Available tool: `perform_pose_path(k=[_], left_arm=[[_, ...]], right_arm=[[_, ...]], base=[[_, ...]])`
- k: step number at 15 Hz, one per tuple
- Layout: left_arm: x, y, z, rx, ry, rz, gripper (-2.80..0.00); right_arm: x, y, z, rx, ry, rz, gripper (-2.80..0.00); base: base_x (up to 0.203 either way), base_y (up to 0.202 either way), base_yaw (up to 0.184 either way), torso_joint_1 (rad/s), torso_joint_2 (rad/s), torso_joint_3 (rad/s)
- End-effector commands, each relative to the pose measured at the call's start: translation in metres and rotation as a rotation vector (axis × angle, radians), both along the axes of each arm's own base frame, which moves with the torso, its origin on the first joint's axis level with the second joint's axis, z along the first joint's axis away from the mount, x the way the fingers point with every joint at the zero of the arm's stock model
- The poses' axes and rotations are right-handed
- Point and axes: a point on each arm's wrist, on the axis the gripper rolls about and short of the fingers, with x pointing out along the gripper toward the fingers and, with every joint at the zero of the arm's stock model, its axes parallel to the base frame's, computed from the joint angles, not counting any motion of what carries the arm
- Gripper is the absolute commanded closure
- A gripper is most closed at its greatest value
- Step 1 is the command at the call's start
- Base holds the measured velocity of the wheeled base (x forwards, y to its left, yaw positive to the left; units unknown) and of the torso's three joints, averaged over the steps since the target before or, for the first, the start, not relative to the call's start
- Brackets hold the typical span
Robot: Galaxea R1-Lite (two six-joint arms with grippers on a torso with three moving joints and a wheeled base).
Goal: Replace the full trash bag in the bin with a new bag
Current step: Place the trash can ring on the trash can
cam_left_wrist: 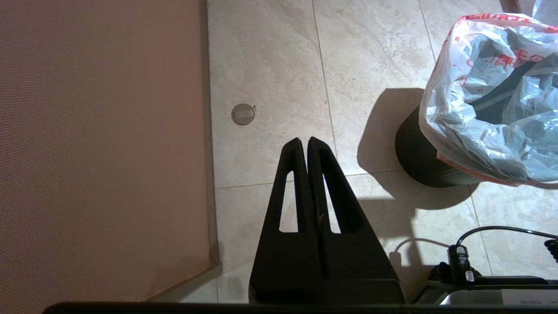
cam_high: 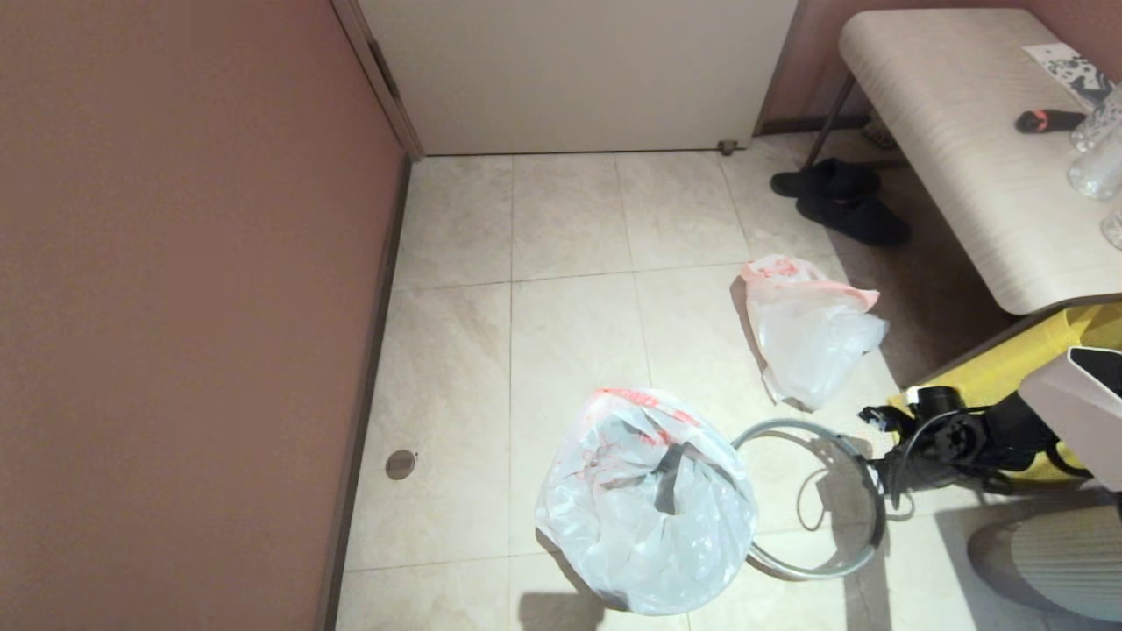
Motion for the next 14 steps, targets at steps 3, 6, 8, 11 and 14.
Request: perform_pose_path(k=[3, 6, 8, 11, 14], left_arm=[[0.0, 0.0, 0.0, 0.0, 0.002, 0.0, 0.0], [0.0, 0.0, 0.0, -0.001, 0.002, 0.0, 0.0], [0.0, 0.0, 0.0, 0.0, 0.002, 0.0, 0.0], [0.0, 0.0, 0.0, 0.0, 0.002, 0.0, 0.0], [0.0, 0.0, 0.0, 0.0, 0.002, 0.0, 0.0]], right_arm=[[-0.048, 0.017, 0.141, 0.097, -0.213, -0.053, 0.0], [-0.091, 0.029, 0.207, 0.149, -0.339, -0.09, 0.0], [-0.127, 0.04, 0.262, 0.205, -0.47, -0.123, 0.0], [-0.182, 0.061, 0.313, 0.254, -0.539, -0.114, 0.0], [-0.215, 0.085, 0.329, 0.277, -0.498, -0.066, 0.0]], base=[[0.0, 0.0, 0.0, 0.0, 0.0, 0.0], [0.0, 0.0, 0.0, 0.0, 0.0, 0.0], [0.0, 0.0, 0.0, 0.0, 0.0, 0.0], [0.0, 0.0, 0.0, 0.0, 0.0, 0.0], [0.0, 0.0, 0.0, 0.0, 0.0, 0.0]])
